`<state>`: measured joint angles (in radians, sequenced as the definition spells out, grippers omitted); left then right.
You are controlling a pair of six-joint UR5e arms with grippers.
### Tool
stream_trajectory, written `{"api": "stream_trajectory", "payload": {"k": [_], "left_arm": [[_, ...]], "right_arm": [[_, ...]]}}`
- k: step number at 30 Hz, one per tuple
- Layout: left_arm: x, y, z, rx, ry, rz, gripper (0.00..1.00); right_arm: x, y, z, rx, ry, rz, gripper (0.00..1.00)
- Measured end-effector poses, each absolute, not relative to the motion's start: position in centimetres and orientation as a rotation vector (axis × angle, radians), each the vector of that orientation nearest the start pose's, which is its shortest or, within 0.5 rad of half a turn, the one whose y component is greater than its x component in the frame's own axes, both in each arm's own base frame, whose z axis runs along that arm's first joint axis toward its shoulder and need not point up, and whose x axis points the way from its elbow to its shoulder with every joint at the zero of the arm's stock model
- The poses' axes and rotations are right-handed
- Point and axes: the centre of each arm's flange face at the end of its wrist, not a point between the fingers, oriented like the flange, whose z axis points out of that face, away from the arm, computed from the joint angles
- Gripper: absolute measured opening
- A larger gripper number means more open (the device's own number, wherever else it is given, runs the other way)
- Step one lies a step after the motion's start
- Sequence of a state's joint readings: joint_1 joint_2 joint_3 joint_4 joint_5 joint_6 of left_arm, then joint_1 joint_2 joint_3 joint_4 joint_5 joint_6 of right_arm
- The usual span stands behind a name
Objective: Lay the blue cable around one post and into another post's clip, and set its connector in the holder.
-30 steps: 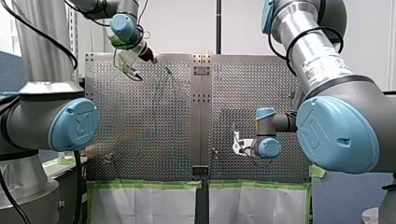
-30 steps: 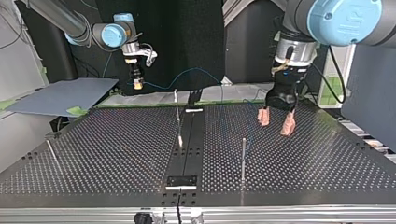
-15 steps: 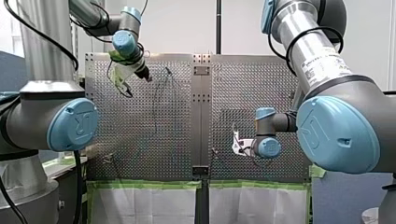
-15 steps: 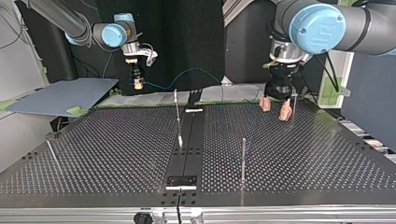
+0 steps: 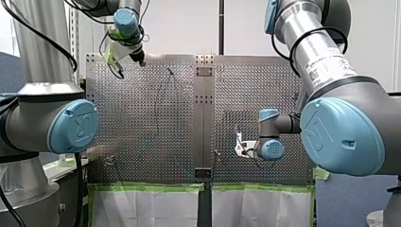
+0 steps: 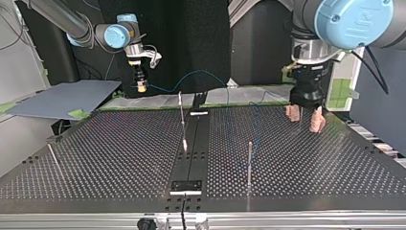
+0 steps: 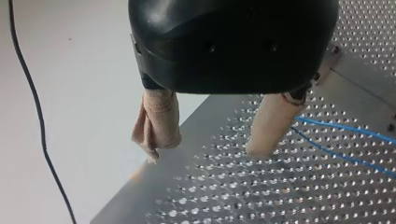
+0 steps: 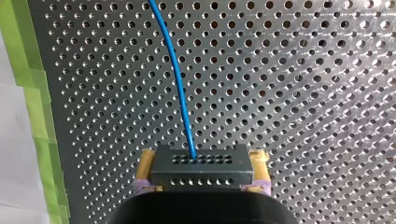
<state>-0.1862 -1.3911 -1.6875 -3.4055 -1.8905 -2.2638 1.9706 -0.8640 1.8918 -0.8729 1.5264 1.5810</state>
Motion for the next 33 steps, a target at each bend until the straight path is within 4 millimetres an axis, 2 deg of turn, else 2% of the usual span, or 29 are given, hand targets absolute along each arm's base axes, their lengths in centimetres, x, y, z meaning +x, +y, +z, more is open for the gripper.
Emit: {"api": "stream_trajectory", "payload": {"k": [7,17,25,33], "left_arm": [[36.0,-16.9,51.1,-0.639,1.65,-0.279,1.0],[37.1,-19.3,52.3,-0.486,1.768,-0.274,1.0],[37.5,-19.8,54.0,-0.4,1.817,-0.232,1.0],[37.4,-19.8,56.8,-0.327,1.82,-0.179,1.0]], "right_arm": [[34.6,-46.4,3.6,1.659,-1.07,1.44,0.01],[34.6,-46.4,3.7,1.657,-1.072,1.442,0.01],[34.5,-46.5,3.7,1.655,-1.072,1.442,0.01],[34.4,-46.6,3.7,1.651,-1.075,1.442,0.01]]}}
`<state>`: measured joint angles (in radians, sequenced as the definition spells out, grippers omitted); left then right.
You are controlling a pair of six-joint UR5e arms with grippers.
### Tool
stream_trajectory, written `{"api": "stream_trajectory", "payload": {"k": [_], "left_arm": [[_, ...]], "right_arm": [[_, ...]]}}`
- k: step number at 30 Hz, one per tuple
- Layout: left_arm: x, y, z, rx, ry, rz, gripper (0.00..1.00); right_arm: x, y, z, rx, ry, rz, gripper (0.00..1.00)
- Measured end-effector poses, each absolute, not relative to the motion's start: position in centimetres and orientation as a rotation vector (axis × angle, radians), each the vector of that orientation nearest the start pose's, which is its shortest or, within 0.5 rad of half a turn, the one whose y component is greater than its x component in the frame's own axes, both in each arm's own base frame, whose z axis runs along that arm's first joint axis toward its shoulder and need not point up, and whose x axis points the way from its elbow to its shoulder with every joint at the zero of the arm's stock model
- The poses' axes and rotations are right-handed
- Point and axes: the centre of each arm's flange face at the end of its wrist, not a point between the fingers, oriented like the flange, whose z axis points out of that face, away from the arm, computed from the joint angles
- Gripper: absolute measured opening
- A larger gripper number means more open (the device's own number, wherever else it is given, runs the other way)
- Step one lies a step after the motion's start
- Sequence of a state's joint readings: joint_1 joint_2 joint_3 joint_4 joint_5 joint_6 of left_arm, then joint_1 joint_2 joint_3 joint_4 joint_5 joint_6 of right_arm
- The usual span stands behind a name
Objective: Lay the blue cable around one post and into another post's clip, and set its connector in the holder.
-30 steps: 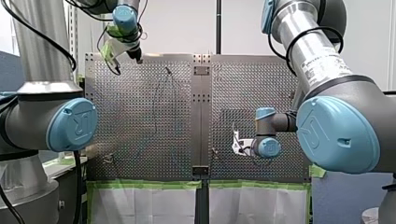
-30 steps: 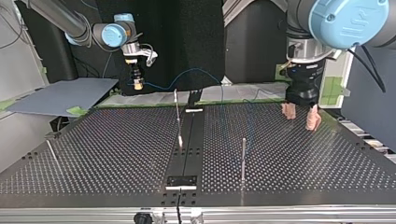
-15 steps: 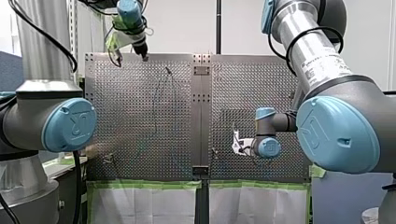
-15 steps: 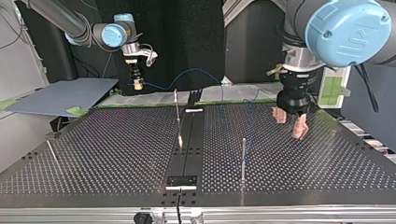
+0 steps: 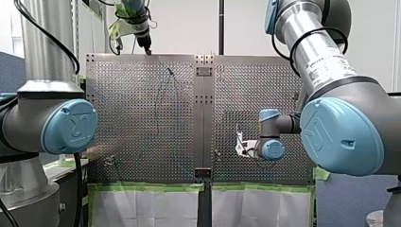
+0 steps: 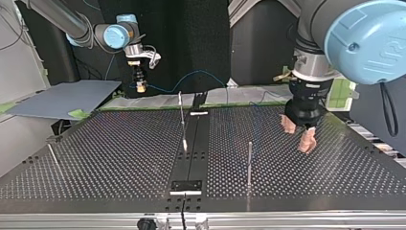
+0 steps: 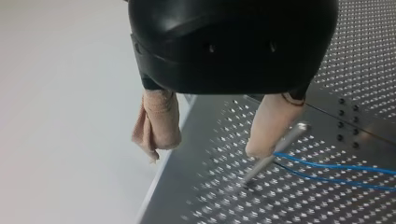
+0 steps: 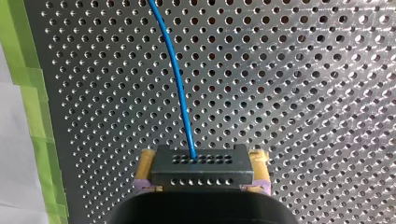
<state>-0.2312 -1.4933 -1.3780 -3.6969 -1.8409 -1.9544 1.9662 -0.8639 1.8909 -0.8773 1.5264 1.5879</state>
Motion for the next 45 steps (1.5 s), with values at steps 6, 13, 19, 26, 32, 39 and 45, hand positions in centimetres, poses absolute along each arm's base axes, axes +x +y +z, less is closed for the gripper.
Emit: {"api": "stream_trajectory", "payload": {"k": [6,13,19,26,32,39,45], "left_arm": [[37.3,-19.7,59.6,-0.278,1.769,-0.145,1.0],[37.1,-19.6,62.0,-0.234,1.724,-0.112,1.0],[37.0,-19.6,62.5,-0.198,1.717,-0.071,1.0],[37.1,-19.7,62.6,-0.147,1.715,-0.031,1.0],[37.5,-20.0,62.8,-0.088,1.691,-0.029,1.0],[38.1,-20.2,61.8,-0.107,1.684,-0.065,1.0],[38.7,-20.0,59.7,-0.132,1.7,-0.076,1.0]], "right_arm": [[34.4,-46.6,3.7,1.651,-1.075,1.442,0.01],[34.4,-46.6,3.7,1.65,-1.076,1.444,0.01],[34.4,-46.6,3.7,1.652,-1.075,1.444,0.01],[34.5,-46.5,3.7,1.652,-1.073,1.445,0.01],[34.5,-46.5,3.7,1.655,-1.074,1.443,0.01],[34.5,-46.5,3.6,1.656,-1.075,1.441,0.01],[34.5,-46.5,3.6,1.654,-1.074,1.443,0.01]]}}
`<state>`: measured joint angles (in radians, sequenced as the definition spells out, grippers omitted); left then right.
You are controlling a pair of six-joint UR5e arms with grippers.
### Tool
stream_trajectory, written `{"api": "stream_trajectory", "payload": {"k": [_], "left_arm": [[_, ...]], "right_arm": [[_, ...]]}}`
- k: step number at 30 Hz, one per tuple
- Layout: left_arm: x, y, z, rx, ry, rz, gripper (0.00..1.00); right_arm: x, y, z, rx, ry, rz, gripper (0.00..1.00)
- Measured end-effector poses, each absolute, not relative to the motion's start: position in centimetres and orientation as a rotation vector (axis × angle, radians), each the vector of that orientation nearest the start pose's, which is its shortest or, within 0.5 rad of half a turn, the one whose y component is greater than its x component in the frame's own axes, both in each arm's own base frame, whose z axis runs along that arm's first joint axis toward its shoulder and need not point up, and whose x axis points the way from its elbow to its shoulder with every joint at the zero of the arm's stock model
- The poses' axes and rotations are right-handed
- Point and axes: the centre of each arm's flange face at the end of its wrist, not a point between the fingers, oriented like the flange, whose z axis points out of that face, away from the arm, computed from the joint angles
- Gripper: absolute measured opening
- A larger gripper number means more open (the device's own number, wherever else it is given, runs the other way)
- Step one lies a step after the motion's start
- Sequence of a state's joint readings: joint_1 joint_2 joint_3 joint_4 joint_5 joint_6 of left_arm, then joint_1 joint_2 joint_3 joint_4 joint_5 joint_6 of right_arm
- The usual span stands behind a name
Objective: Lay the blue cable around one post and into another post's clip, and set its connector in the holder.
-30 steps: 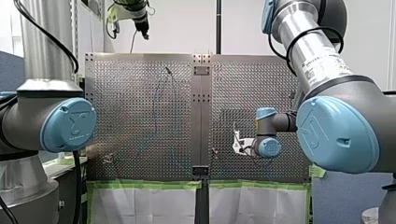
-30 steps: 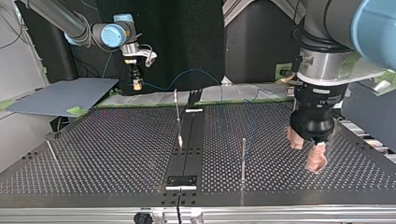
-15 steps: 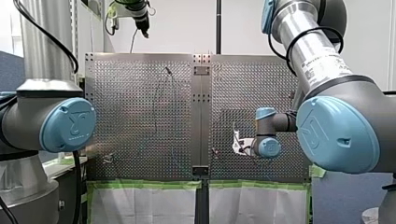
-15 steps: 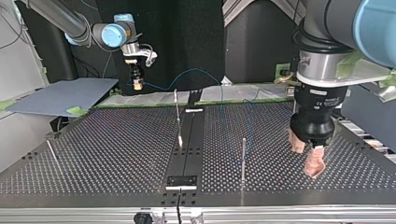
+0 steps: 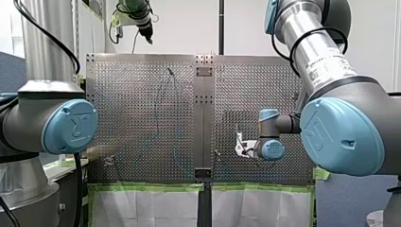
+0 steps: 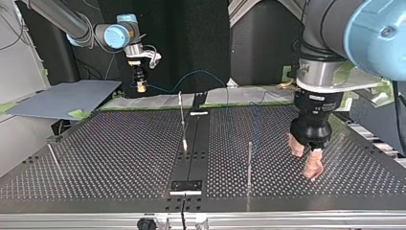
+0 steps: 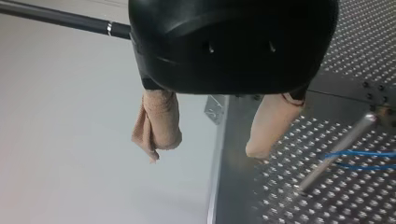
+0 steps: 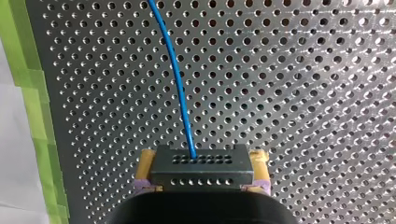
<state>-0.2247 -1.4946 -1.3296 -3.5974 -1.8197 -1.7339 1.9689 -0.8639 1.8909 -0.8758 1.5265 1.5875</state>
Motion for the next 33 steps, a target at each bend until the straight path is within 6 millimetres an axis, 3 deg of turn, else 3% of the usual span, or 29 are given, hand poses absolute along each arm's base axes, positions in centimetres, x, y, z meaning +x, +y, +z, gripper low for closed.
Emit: {"api": "stream_trajectory", "payload": {"k": [6,33], "left_arm": [[38.9,-19.8,58.4,-0.137,1.721,-0.07,1.0],[38.6,-20.1,57.9,-0.124,1.732,-0.057,1.0]], "right_arm": [[34.5,-46.5,3.7,1.654,-1.073,1.443,0.01],[34.5,-46.5,3.6,1.658,-1.073,1.439,0.01]]}}
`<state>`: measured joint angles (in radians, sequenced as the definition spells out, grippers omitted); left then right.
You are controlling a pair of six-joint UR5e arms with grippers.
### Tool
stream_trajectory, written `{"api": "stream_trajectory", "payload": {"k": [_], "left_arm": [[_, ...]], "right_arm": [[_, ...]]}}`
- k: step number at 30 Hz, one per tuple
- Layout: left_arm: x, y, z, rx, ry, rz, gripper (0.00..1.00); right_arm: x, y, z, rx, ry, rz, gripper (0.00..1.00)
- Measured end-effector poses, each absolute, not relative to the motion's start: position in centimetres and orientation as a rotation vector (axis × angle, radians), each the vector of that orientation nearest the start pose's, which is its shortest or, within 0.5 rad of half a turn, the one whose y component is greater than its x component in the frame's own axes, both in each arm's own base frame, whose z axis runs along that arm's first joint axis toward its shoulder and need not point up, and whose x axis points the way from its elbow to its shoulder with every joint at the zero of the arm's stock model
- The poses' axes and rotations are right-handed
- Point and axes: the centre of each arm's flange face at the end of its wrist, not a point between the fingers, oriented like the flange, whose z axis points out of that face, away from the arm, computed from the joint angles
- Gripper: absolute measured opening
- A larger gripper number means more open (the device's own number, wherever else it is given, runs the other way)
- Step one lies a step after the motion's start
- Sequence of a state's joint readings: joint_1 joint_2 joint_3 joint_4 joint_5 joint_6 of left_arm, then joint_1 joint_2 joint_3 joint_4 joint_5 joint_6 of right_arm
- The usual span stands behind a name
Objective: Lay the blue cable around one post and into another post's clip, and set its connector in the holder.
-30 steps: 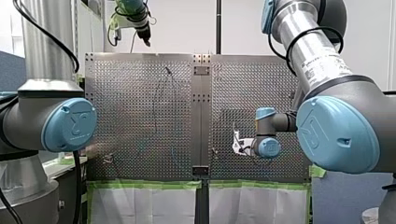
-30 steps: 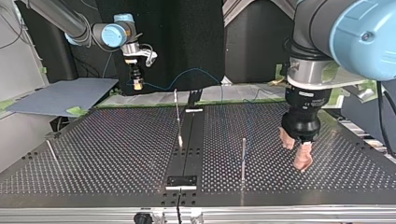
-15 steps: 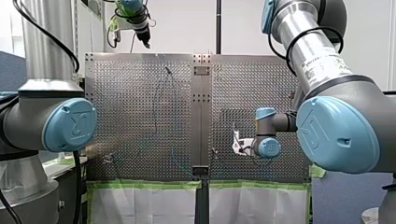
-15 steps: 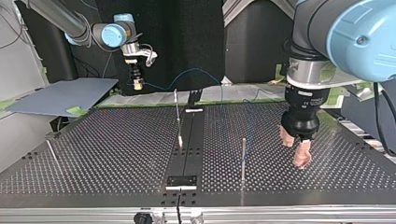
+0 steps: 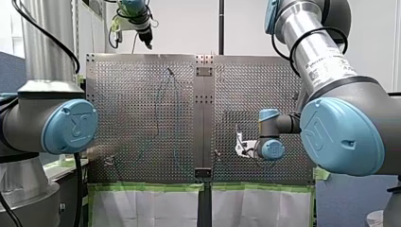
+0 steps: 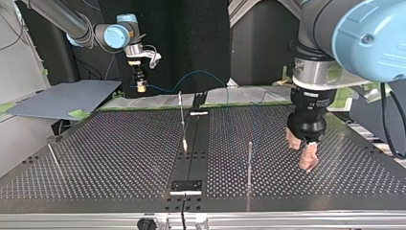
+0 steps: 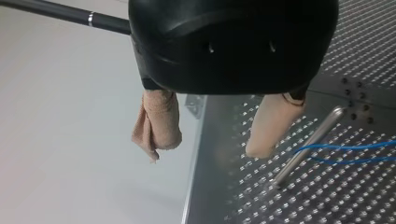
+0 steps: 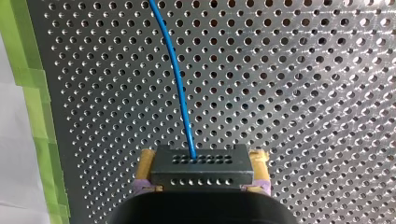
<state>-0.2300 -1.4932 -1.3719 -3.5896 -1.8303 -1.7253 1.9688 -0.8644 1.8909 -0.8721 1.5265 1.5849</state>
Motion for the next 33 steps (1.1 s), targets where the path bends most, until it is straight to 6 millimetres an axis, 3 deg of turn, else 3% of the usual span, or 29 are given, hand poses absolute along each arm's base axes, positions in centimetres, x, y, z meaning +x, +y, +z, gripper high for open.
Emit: {"api": "stream_trajectory", "payload": {"k": [7,18,28,33], "left_arm": [[37.7,-21.2,56.4,-0.047,1.737,-0.077,1.0],[34.6,-23.6,55.1,0.016,1.679,-0.263,1.0],[35.9,-25.8,49.3,0.038,1.735,-0.321,1.0],[36.7,-27.1,45.2,0.047,1.783,-0.329,1.0]], "right_arm": [[34.5,-46.4,3.6,1.659,-1.072,1.438,0.01],[34.6,-46.4,3.7,1.661,-1.068,1.438,0.01],[34.7,-46.3,3.7,1.664,-1.062,1.438,0.01],[34.8,-46.2,3.7,1.665,-1.061,1.439,0.01]]}}
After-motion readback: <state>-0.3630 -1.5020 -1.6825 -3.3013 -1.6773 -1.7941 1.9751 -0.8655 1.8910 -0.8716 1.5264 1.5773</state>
